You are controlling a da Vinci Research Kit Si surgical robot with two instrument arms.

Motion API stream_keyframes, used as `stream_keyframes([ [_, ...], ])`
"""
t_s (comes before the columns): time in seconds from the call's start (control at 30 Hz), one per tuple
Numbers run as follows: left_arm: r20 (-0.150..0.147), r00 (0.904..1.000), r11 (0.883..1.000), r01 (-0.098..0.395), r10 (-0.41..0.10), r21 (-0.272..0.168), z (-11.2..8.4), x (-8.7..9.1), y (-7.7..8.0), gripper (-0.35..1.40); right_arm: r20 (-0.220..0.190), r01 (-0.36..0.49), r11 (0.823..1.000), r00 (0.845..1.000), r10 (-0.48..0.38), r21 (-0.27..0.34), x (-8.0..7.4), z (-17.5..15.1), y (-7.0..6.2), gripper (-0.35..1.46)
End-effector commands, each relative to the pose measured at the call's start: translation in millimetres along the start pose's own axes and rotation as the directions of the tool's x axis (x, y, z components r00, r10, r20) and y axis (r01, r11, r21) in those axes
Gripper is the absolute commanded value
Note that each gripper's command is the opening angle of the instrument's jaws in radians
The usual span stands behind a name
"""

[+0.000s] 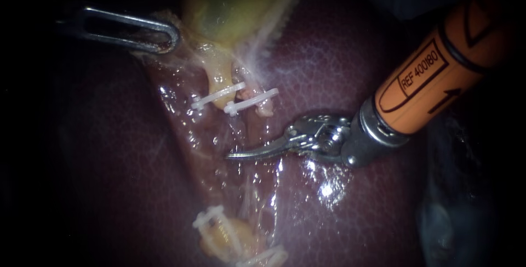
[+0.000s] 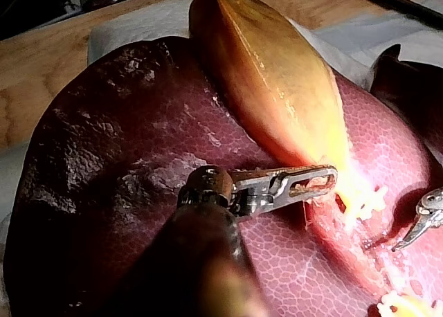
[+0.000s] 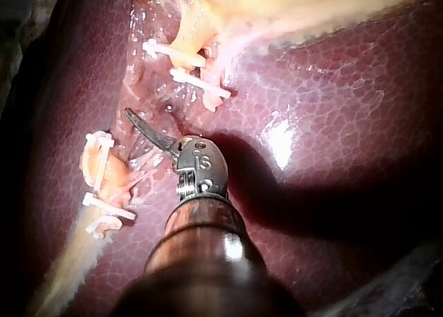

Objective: Go back from the cut right tube

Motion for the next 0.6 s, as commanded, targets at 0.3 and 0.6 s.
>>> stream_keyframes([
  [0.3,0.0,1.0,1.0,0.0,0.0,-0.001,0.1,0.0,0.0,-0.35,-0.087,0.009,0.995,0.996,-0.018,-0.098,0.7,1.1,-0.2,1.41],
  [0.6,0.0,1.0,1.0,-0.001,0.001,-0.001,0.2,0.1,0.0,-0.35,-0.089,0.115,0.984,0.988,-0.128,-0.138,0.2,0.1,-1.0,1.45],
])
